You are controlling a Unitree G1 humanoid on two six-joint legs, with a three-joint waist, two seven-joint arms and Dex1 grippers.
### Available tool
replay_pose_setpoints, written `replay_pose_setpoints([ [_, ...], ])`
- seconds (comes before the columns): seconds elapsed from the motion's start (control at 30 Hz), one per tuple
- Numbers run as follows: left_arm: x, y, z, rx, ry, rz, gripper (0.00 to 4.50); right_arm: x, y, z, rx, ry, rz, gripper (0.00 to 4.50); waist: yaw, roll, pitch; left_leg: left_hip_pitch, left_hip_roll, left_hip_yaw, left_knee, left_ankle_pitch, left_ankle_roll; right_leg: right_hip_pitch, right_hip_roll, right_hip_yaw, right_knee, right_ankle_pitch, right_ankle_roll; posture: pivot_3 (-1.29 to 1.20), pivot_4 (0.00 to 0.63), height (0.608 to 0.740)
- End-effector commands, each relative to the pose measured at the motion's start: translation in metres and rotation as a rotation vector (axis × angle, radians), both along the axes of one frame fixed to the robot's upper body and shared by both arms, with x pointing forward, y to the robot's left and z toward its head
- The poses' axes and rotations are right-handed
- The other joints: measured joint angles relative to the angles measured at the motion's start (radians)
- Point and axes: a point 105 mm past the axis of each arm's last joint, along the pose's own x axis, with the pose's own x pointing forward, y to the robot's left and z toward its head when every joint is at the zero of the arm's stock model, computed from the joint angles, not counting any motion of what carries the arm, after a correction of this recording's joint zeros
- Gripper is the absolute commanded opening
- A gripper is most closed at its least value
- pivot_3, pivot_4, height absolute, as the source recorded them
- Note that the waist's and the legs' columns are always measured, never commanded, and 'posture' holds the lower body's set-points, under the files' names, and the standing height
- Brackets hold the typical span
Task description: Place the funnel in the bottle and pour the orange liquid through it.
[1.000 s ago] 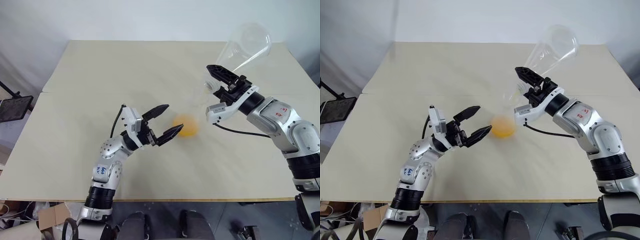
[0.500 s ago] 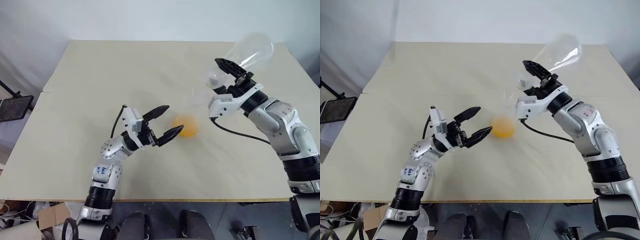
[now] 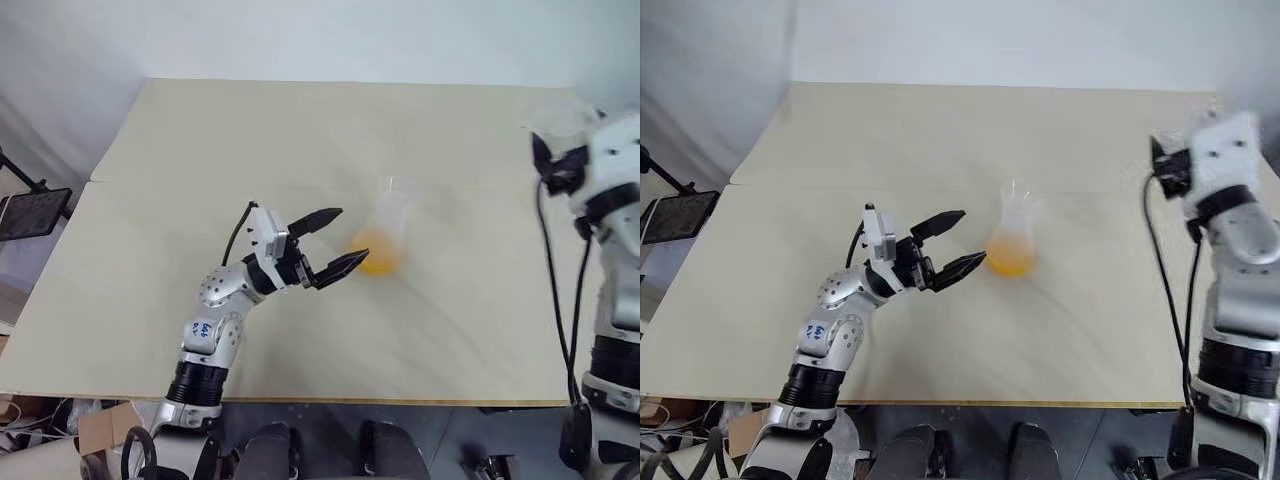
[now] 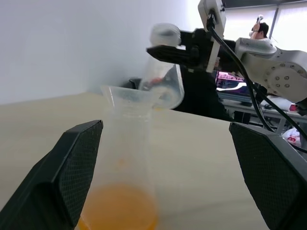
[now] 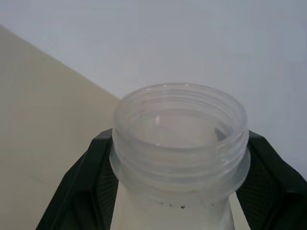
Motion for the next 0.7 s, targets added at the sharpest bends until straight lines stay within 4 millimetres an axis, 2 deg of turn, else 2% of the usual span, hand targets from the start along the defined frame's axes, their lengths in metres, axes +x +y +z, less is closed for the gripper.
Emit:
replay_pose_setpoints([
  [0.03, -0.002, -0.004, 0.010, -0.009, -0.038, -0.029, 4.50, -0.018, -0.051, 0.003, 0.254, -0.074, -0.094, 2.83, 0.000, 0.000, 0.000, 0.000, 0.000, 0.001, 0.000, 0.000, 0.000, 0.000, 0.000, 0.000, 0.000, 0.000, 0.000, 0.00, 0.150, 0.740],
  [0.1, -0.001, -0.004, 0.011, -0.008, -0.041, -0.031, 4.50, -0.024, -0.067, -0.005, 0.374, -0.102, -0.110, 2.83, 0.000, 0.000, 0.000, 0.000, 0.000, 0.001, 0.000, 0.000, 0.000, 0.000, 0.000, 0.001, 0.000, 0.000, 0.000, 0.00, 0.150, 0.740],
  [0.23, -0.001, -0.003, 0.011, -0.006, -0.043, -0.031, 4.50, -0.033, -0.082, -0.023, 0.433, -0.087, -0.139, 2.83, -0.002, 0.001, 0.000, 0.000, 0.000, 0.001, 0.000, 0.000, 0.000, -0.001, 0.000, 0.001, 0.000, 0.000, 0.000, 0.00, 0.150, 0.740],
  [0.43, -0.001, -0.003, 0.011, -0.002, -0.044, -0.033, 4.50, -0.045, -0.099, -0.041, 0.363, -0.082, -0.240, 2.83, -0.004, 0.001, 0.000, 0.000, 0.000, 0.002, 0.000, 0.000, 0.000, -0.001, 0.000, 0.001, 0.000, 0.000, 0.000, 0.00, 0.150, 0.740],
  [0.53, 0.001, -0.003, 0.012, 0.001, -0.048, -0.035, 4.50, -0.051, -0.110, -0.054, 0.370, -0.081, -0.291, 2.83, -0.004, 0.001, 0.000, 0.000, 0.000, 0.002, 0.000, 0.000, 0.000, -0.001, 0.000, 0.002, 0.000, 0.000, 0.000, 0.00, 0.150, 0.740],
  [0.63, 0.002, -0.003, 0.013, 0.003, -0.053, -0.038, 4.50, -0.055, -0.111, -0.065, 0.426, -0.104, -0.276, 2.83, -0.004, 0.001, 0.000, 0.000, 0.000, 0.002, 0.000, 0.000, 0.000, 0.000, 0.000, 0.002, 0.000, 0.000, 0.000, 0.00, 0.150, 0.740],
  [0.7, 0.002, -0.003, 0.014, 0.006, -0.054, -0.040, 4.50, -0.059, -0.113, -0.068, 0.451, -0.120, -0.276, 3.57, -0.003, 0.001, 0.000, 0.000, 0.000, 0.001, 0.000, 0.000, 0.000, 0.000, 0.000, 0.001, -0.001, 0.000, 0.000, 0.00, 0.150, 0.740],
])
